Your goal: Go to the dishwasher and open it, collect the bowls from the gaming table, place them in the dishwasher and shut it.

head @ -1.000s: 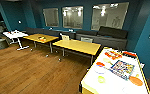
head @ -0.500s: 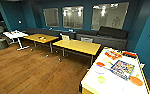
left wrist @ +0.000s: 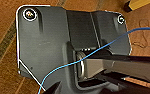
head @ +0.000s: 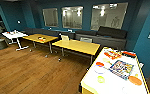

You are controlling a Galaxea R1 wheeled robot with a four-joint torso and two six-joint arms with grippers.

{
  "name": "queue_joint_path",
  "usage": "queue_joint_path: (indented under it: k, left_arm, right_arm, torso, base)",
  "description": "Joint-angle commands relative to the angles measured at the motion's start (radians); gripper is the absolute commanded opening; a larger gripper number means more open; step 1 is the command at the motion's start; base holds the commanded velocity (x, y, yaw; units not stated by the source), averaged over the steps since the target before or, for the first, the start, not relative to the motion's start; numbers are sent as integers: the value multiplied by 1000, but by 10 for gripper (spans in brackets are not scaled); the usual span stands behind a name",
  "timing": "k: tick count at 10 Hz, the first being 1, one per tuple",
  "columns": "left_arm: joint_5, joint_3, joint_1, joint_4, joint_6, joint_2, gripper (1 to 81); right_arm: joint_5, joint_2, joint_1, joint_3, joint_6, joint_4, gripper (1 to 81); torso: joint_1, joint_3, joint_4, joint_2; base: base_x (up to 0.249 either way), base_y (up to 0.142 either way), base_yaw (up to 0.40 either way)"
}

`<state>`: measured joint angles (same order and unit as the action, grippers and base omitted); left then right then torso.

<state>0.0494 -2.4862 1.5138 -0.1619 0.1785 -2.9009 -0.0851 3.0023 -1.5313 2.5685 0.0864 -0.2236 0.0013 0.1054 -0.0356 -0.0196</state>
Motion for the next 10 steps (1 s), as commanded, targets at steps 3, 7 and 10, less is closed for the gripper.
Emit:
queue_joint_path:
  k: [3, 7, 10]
  left_arm:
    - [-65, 7, -36, 1, -2, 8, 811]
    - [-65, 7, -36, -1, -2, 9, 811]
    - [-65, 7, -36, -1, -2, 9, 811]
  right_arm:
    - [48, 2, 36, -12, -4, -16, 811]
    - [48, 3, 36, -12, -4, -16, 811]
    - [48, 3, 36, -10, -4, -16, 811]
  torso:
    - [0, 0, 0, 0]
    - [0, 0, 0, 0]
    - [0, 0, 0, 0]
  base:
    - [0, 0, -382]
    - [0, 0, -383]
    - [0, 0, -383]
